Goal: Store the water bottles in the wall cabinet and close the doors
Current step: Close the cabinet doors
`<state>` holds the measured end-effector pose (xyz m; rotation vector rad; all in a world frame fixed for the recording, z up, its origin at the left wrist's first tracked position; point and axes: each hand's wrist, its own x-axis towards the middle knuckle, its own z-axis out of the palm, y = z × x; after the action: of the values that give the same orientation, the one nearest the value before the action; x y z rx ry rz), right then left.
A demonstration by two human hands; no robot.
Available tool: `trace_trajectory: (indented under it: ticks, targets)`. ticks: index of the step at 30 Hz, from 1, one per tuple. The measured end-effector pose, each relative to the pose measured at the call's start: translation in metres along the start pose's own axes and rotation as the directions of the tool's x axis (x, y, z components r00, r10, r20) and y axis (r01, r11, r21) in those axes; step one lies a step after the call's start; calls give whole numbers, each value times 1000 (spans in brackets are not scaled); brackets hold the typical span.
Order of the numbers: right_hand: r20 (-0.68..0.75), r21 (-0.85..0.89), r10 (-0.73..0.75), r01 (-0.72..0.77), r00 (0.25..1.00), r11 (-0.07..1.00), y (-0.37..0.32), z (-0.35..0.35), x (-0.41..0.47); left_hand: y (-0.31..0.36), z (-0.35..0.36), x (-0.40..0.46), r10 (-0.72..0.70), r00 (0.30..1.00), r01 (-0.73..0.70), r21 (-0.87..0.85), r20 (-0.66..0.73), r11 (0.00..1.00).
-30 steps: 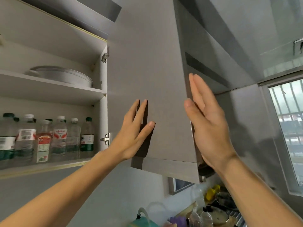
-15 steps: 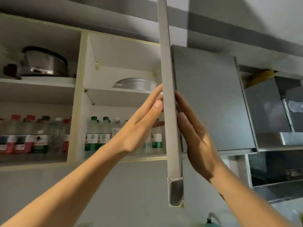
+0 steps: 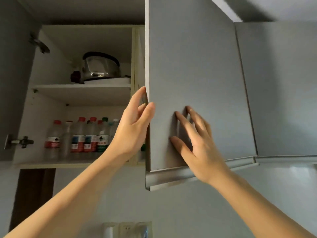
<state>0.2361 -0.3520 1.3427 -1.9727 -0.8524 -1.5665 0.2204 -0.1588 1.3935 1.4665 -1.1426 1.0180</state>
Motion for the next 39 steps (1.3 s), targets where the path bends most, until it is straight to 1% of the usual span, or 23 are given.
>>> trace_trajectory:
  ticks: [2, 6, 8, 10, 12, 14, 17, 21, 26, 29, 32, 36, 39]
  targets:
    - [27, -44, 8, -6, 1000, 999, 4, 19, 3, -20, -12, -1, -12, 999, 13, 30, -52, 999]
    - [99, -166, 35, -18, 994, 986, 13, 48, 8, -57, -23, 0, -79, 997, 78, 103, 3, 992]
    - [145, -222, 64, -31, 987, 974, 20, 55, 9, -69, -24, 2, -112, 994, 110, 87, 16, 990]
    - [189, -287, 114, -56, 975, 956, 29, 66, 11, -85, -31, 4, -152, 988, 152, 105, -9, 983]
    - [215, -329, 176, -99, 961, 939, 38, 75, 10, -102, -40, 9, -224, 973, 228, 95, -55, 969]
    - [220, -363, 230, -139, 948, 922, 49, 82, 10, -116, -46, 15, -300, 951, 303, 45, -73, 952]
    - [213, -418, 282, -174, 936, 892, 60, 91, 10, -136, -51, 19, -303, 948, 313, 128, -94, 941]
    - [226, -492, 304, -161, 925, 856, 67, 105, 17, -162, -52, 26, -384, 917, 397, 162, -104, 904]
    - [234, -517, 320, -161, 918, 841, 76, 120, 27, -192, -51, 34, -452, 885, 465, 156, -111, 872]
    - [224, -514, 314, -162, 923, 843, 83, 130, 32, -207, -50, 36, -467, 878, 479, 191, -109, 857]
    - [186, -519, 288, -155, 939, 840, 89, 142, 32, -220, -44, 35, -444, 888, 459, 264, -117, 848]
    - [121, -484, 253, -166, 960, 859, 98, 152, 28, -235, -39, 33, -372, 907, 422, 422, -199, 803]
    - [107, -474, 241, -163, 965, 865, 102, 154, 28, -237, -38, 34, -363, 901, 435, 470, -240, 768]
